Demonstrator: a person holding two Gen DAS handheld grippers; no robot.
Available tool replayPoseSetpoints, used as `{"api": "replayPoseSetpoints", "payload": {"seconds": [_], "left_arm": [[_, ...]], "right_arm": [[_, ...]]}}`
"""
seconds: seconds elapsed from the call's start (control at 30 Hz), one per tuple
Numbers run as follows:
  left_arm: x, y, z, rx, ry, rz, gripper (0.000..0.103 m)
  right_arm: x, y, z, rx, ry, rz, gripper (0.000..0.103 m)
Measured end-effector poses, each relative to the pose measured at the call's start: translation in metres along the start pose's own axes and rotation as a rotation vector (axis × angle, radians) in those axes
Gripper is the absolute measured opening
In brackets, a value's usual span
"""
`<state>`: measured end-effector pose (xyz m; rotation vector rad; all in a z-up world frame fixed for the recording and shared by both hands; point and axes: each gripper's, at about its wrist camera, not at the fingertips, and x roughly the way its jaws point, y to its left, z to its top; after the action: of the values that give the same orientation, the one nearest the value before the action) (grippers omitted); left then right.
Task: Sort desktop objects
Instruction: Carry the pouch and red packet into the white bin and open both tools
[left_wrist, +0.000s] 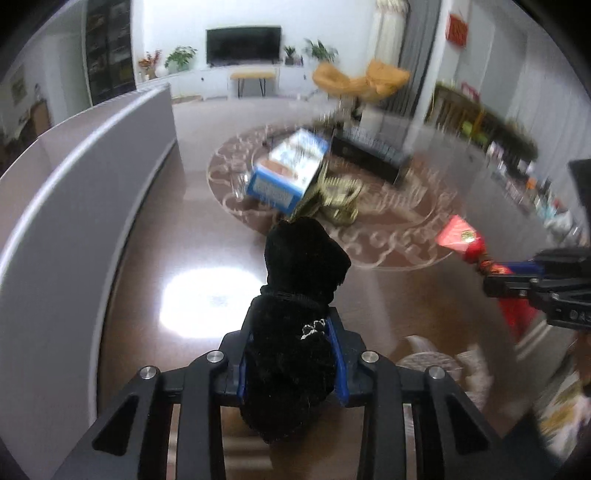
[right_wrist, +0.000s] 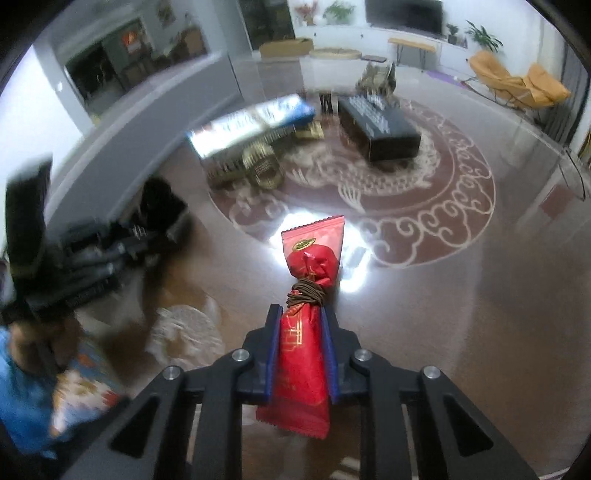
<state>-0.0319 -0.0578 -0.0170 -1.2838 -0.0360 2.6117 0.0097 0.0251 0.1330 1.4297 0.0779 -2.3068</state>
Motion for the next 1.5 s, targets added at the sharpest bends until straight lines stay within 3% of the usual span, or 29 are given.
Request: {"api": "replayPoseSetpoints", "payload": {"seconds": [0.1,0.2,0.27,0.37,0.43,0.57,0.7,0.77,0.87,0.93,1.03,1.13,1.2,1.27,1.3,1.4,1.5], "left_arm": [[-0.046,0.013,0.007,-0.071,-0.081,-0.051,0.033],[-0.099,0.042,0.016,-0.137,-0.163,-0.052,0.034],[-0.134,0.074,0.021,-0.173,-0.211,0.003,0.034],[-0.159,0.133,0.024,-0.238,-0.216,0.124,0.034],[-0.156,0.175,0.025,-0.282,-0.174,0.209,0.034],[-0.126,0.237,0.022,-0.377,-0.043,0.257,0.033],[-0.098,0.257,0.016,-0.402,0.064,0.289,0.038],[-0.090,0.257,0.013,-0.411,0.087,0.316,0.061],[-0.097,0.252,0.012,-0.411,0.030,0.342,0.080],[-0.106,0.243,0.013,-0.414,-0.020,0.361,0.081],[-0.125,0.211,0.016,-0.393,-0.112,0.334,0.081],[-0.143,0.159,0.014,-0.325,-0.182,0.247,0.082],[-0.152,0.105,0.017,-0.230,-0.230,0.152,0.087],[-0.154,0.061,0.020,-0.161,-0.257,0.088,0.103],[-0.151,0.041,0.022,-0.135,-0.264,0.055,0.103],[-0.120,-0.013,0.029,-0.096,-0.202,-0.070,0.103],[-0.052,-0.052,0.031,-0.043,-0.108,-0.059,0.103]], "right_arm": [[-0.026,0.019,0.018,-0.006,-0.055,0.050,0.021],[-0.046,0.060,0.046,-0.043,-0.115,0.120,0.021],[-0.053,0.097,0.069,-0.084,-0.150,0.186,0.021],[-0.052,0.164,0.103,-0.155,-0.180,0.296,0.021],[-0.042,0.210,0.122,-0.207,-0.188,0.341,0.021],[0.011,0.288,0.156,-0.287,-0.150,0.341,0.021],[0.059,0.315,0.169,-0.305,-0.101,0.303,0.024],[0.078,0.319,0.173,-0.304,-0.050,0.275,0.031],[0.078,0.309,0.175,-0.281,-0.070,0.260,0.045],[0.060,0.294,0.170,-0.261,-0.135,0.274,0.071],[0.022,0.262,0.143,-0.267,-0.267,0.243,0.084],[-0.010,0.218,0.096,-0.261,-0.361,0.110,0.096],[-0.020,0.165,0.066,-0.188,-0.390,0.002,0.099],[-0.017,0.116,0.042,-0.099,-0.381,-0.072,0.099],[-0.015,0.087,0.027,-0.049,-0.360,-0.132,0.099],[-0.003,0.010,0.000,0.066,-0.259,-0.298,0.099],[0.000,-0.047,-0.017,0.136,-0.194,-0.375,0.099]]}}
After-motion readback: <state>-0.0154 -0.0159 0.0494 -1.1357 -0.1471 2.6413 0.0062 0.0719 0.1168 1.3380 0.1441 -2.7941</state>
